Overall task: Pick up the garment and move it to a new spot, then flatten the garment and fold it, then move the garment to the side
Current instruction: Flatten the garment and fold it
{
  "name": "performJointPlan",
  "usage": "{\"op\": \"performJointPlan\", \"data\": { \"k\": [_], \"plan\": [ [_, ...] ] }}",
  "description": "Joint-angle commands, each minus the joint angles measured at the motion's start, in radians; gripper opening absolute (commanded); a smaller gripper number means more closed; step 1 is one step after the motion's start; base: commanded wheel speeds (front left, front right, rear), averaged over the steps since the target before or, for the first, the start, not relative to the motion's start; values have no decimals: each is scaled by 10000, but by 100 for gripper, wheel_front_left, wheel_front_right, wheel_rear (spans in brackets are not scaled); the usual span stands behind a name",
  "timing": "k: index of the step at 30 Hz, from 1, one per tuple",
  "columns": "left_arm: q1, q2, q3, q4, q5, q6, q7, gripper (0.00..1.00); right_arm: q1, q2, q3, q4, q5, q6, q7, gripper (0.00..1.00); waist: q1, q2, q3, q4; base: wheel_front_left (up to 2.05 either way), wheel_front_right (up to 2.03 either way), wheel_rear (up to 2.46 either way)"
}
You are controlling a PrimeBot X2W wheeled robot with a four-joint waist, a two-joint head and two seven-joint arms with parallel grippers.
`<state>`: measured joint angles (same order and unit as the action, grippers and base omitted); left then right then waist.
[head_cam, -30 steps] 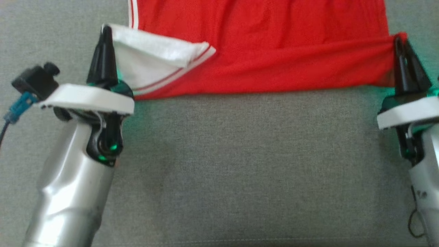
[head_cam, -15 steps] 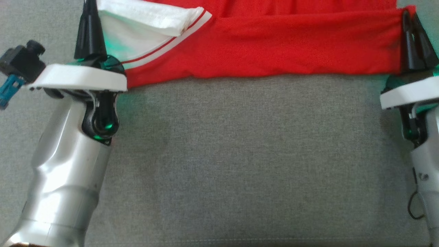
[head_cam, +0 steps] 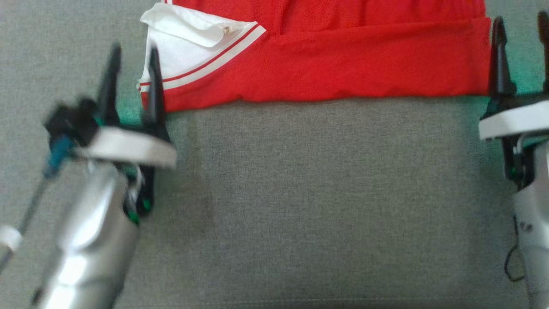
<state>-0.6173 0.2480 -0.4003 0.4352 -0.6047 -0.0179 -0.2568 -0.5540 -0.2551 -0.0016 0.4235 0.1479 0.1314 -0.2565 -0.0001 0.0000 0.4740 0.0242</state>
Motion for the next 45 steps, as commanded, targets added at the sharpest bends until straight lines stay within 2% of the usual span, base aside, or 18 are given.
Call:
{"op": "performJointPlan", "data": {
  "k": [1,6,11,15,16,17,18,19,20,29,30,31,37,45],
  "plan": [
    [362,387,160,-278,160,114,-43,100,318,79,77,-333,-62,-7,-53,100,1,0,-74,-28,0,0,0],
    [1406,422,102,67,467,633,-32,100,667,313,-15,-420,-47,-7,-53,100,1,0,-182,-138,0,0,0],
    [1480,427,85,621,295,594,191,100,762,416,41,-374,-26,-7,-53,100,1,0,-165,-167,0,0,0],
    [1281,453,-47,980,282,391,328,100,730,397,190,-209,57,-7,-53,100,1,0,-145,-172,0,0,0],
    [1235,455,-71,1054,283,352,332,89,718,387,240,-118,92,-7,-53,100,1,0,-148,-170,0,0,0],
    [1190,461,-108,1124,294,310,346,51,703,372,295,-14,128,-7,-53,100,1,0,-158,-163,0,0,0],
    [1145,468,-130,1195,289,264,359,39,687,359,356,109,166,-7,-53,100,1,0,-173,-154,0,0,0],
    [1100,474,-141,1266,273,218,365,15,668,342,416,252,206,-7,-53,100,1,0,-191,-145,0,0,0],
    [1062,482,-171,1325,269,156,374,0,643,315,465,393,233,-7,-53,100,1,0,-215,-130,0,0,0],
    [875,667,-318,1384,282,-205,339,0,195,149,1089,2416,858,-7,124,100,1,0,-532,53,0,0,0],
    [867,693,-327,1353,298,-216,321,0,137,130,1216,2613,980,-7,206,44,1,0,-562,79,0,0,0],
    [868,715,-344,1326,313,-235,307,0,97,107,1354,2756,1118,-7,255,0,1,0,-597,107,0,0,0],
    [1137,854,-384,1062,281,-301,256,0,124,-370,1769,3020,1794,-7,177,0,1,0,-897,167,0,0,0],
    [2222,1144,-314,156,-229,-386,590,0,951,-1167,2176,2460,2508,-7,116,0,1,0,-1576,134,0,0,0]
  ]
}}
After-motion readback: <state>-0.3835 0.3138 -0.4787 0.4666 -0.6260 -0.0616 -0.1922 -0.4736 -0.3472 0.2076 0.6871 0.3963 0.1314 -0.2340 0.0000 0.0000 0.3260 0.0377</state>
